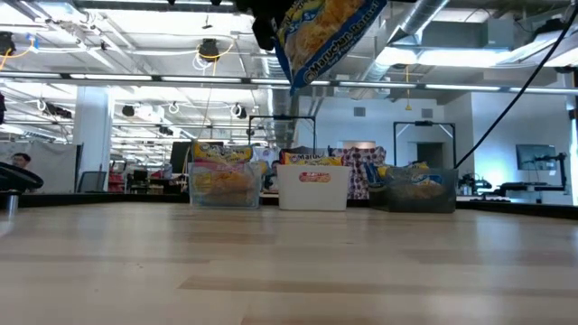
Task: Sort Maruchan noodles
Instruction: Put the blue bag into the black bin
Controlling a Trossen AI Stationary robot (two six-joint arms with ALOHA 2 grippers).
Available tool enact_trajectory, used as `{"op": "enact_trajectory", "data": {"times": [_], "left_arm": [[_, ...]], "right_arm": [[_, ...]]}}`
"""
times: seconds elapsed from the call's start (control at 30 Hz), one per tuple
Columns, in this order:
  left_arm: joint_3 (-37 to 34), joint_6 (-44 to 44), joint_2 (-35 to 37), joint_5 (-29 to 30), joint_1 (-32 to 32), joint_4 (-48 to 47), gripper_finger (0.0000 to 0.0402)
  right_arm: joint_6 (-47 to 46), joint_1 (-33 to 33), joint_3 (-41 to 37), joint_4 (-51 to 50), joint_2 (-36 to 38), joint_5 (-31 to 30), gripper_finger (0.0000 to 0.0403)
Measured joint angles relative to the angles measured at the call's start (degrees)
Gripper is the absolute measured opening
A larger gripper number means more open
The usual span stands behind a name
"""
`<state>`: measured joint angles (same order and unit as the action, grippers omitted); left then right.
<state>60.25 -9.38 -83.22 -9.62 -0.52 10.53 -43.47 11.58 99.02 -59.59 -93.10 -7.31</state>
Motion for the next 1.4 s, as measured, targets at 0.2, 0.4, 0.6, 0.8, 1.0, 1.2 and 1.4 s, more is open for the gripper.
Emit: {"op": "enact_trajectory", "data": {"times": [0.2, 0.4, 0.6, 0.8, 1.0, 1.2, 1.4], "left_arm": [[0.0, 0.2, 0.0, 0.9, 0.0, 0.9, 0.0000], [0.0, 1.2, 0.0, 1.5, 0.0, 0.9, 0.0000], [0.0, 1.2, 0.0, 2.9, 0.0, 0.9, 0.0000], [0.0, -0.5, 0.0, 2.5, 0.5, 0.7, 0.0000], [0.0, -2.1, 0.0, 1.4, 1.6, 0.8, 0.0004], [0.0, -6.6, 0.0, -6.0, 3.5, 2.0, 0.0042], [0.0, -14.9, 0.5, -8.2, 5.1, 6.9, 0.0091]], "right_arm": [[-2.1, -1.0, 0.0, 0.8, 0.0, -0.1, 0.0228], [-3.6, -2.1, 0.0, 0.9, 0.0, -0.2, 0.0200], [-5.2, -2.7, 0.0, 0.9, 0.0, -0.1, 0.0109], [-6.6, -2.7, 0.0, 1.0, 0.0, 0.1, 0.0013], [-7.6, -2.8, 0.0, 0.7, 0.0, 0.6, 0.0008], [-7.7, -2.7, 0.0, -0.1, 0.0, 1.1, 0.0005], [-7.5, -2.7, 0.0, -3.1, 0.0, 1.0, 0.0004]]}}
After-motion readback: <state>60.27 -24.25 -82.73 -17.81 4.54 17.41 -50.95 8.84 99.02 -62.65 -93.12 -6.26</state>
